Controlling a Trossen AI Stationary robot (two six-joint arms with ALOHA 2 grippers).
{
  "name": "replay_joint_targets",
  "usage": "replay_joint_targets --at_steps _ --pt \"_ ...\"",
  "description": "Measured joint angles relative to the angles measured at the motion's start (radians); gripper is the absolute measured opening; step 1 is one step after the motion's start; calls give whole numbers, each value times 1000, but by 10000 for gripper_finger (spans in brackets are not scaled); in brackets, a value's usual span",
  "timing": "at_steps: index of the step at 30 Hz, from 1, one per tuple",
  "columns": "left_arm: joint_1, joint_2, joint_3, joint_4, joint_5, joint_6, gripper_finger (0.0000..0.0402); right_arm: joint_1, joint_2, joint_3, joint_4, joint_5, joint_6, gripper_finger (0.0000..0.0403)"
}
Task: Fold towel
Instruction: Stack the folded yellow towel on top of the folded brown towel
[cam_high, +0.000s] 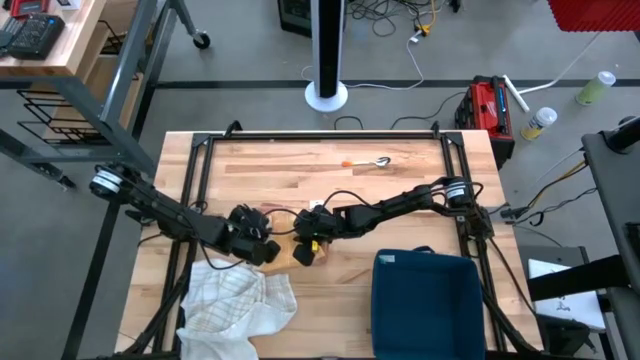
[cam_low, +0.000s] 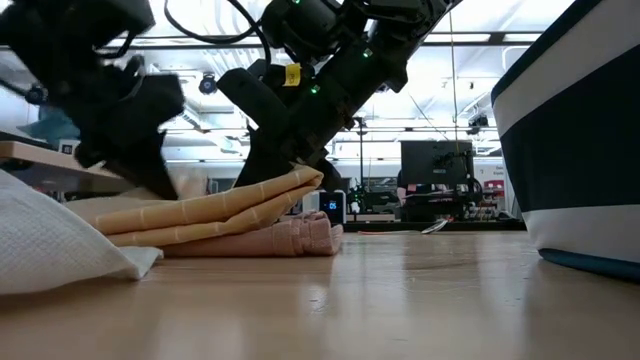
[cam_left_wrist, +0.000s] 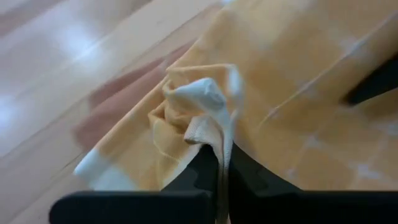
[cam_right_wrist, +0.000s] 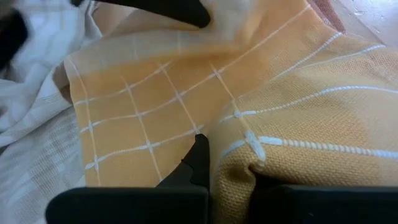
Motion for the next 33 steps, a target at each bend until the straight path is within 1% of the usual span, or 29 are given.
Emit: replay_joint_targets --at_steps 2,5,8,10,13,17,21,26,30,33 --pt "0 5 24 23 -8 38 4 0 0 0 0 0 0 0" --pt "0 15 42 17 -28 44 4 0 0 0 0 0 0 0" --pt "0 33 44 -14 -37 9 5 0 0 0 0 0 0 0" --pt "2 42 43 -57 -38 -34 13 0 0 0 0 0 0 0" --pt "2 51 47 -139 -38 -104 39 0 0 0 0 0 0 0" --pt "3 55 33 -221 -39 -178 85 0 0 0 0 0 0 0" --pt "9 55 2 -225 -35 -219 133 0 0 0 0 0 0 0" --pt "26 54 -4 -225 -21 -226 185 0 0 0 0 0 0 0" --pt "29 55 -3 -238 -19 -241 210 0 0 0 0 0 0 0" --pt "34 55 -3 -247 -6 -245 218 0 0 0 0 0 0 0"
